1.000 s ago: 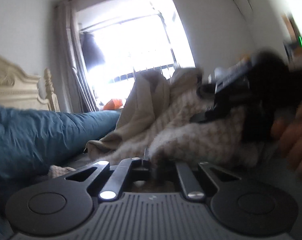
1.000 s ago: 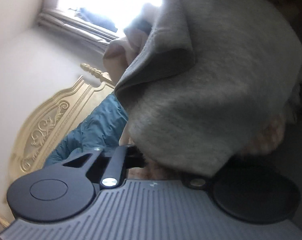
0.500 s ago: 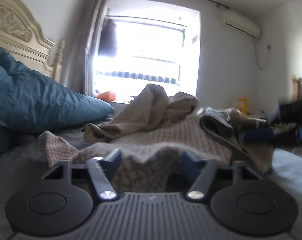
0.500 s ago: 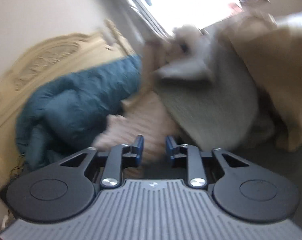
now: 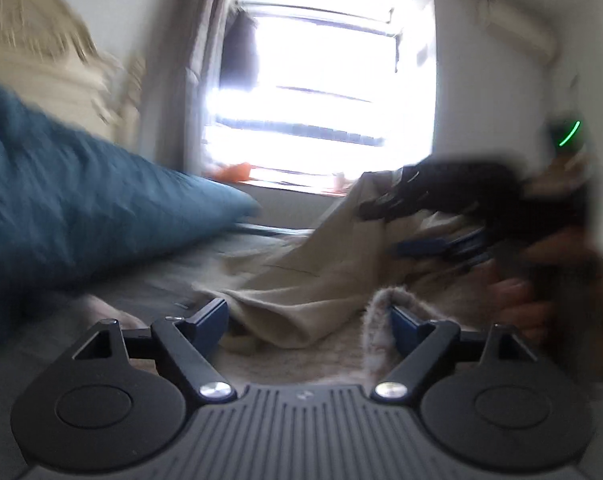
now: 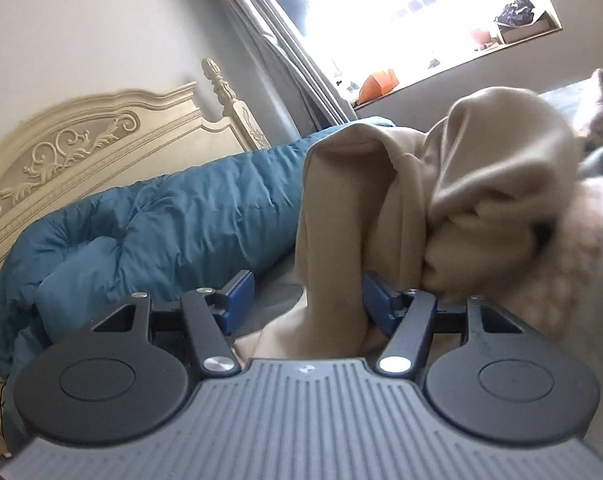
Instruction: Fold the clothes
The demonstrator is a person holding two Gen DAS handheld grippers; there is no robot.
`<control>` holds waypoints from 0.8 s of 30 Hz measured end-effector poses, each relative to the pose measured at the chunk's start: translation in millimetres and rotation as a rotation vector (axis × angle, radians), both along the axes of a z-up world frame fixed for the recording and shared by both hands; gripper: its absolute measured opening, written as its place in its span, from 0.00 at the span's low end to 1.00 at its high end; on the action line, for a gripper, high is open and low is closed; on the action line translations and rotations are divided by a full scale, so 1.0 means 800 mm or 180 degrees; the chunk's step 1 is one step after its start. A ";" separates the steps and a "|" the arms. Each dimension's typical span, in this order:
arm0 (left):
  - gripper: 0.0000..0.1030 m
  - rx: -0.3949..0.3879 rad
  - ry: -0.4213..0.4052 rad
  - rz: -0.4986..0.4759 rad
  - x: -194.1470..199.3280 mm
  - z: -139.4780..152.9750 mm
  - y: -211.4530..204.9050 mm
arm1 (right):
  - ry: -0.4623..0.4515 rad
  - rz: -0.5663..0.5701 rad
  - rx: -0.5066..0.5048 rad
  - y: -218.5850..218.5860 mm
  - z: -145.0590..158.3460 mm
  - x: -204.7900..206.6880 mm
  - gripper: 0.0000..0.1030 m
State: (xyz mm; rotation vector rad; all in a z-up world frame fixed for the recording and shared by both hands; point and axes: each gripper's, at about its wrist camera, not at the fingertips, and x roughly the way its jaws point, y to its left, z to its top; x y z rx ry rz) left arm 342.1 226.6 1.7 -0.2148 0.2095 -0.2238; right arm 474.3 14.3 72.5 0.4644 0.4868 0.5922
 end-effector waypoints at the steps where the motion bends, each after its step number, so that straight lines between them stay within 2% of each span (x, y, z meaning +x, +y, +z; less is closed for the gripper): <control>1: 0.84 -0.0178 -0.0094 -0.0105 -0.014 0.001 0.014 | 0.0067 0.0010 0.0010 0.001 -0.002 0.009 0.59; 4: 0.96 -0.0638 -0.0383 -0.0236 -0.050 0.009 0.058 | 0.0137 -0.0071 -0.0068 0.010 -0.014 0.021 0.59; 7: 0.97 -0.0772 -0.0424 0.0045 -0.050 0.016 0.087 | 0.0136 -0.0160 -0.0179 0.032 -0.023 0.037 0.59; 9: 0.97 -0.0261 -0.0392 0.0349 -0.036 0.011 0.073 | 0.0075 -0.0258 -0.0233 0.040 -0.030 0.039 0.54; 10: 0.97 0.0026 -0.0372 0.0505 -0.029 0.007 0.064 | 0.0047 -0.0267 -0.0208 0.042 -0.033 0.039 0.25; 11: 0.96 0.0242 -0.0360 0.0561 -0.023 0.001 0.054 | 0.0019 -0.0276 -0.0182 0.044 -0.037 0.039 0.04; 13: 0.95 0.0641 -0.0339 0.0623 -0.014 -0.014 0.032 | -0.0146 -0.0175 -0.0015 0.041 -0.040 0.030 0.04; 16: 0.96 0.0931 -0.0542 0.0489 -0.015 -0.023 -0.007 | -0.0592 0.0378 0.0625 0.013 -0.038 -0.004 0.04; 18: 0.98 0.1156 -0.0690 0.0507 -0.012 -0.020 -0.037 | -0.0650 0.0647 0.0891 -0.002 -0.039 -0.019 0.04; 21: 0.99 0.1518 -0.0829 0.0507 -0.004 -0.014 -0.085 | -0.0677 0.0931 0.1082 -0.018 -0.042 -0.040 0.04; 22: 0.97 0.1654 -0.0856 0.0550 0.000 -0.012 -0.101 | -0.0683 0.1019 0.1142 -0.024 -0.042 -0.048 0.04; 24: 0.78 0.1749 -0.0852 0.0557 -0.002 -0.003 -0.121 | -0.0763 0.1190 0.1217 -0.036 -0.037 -0.071 0.04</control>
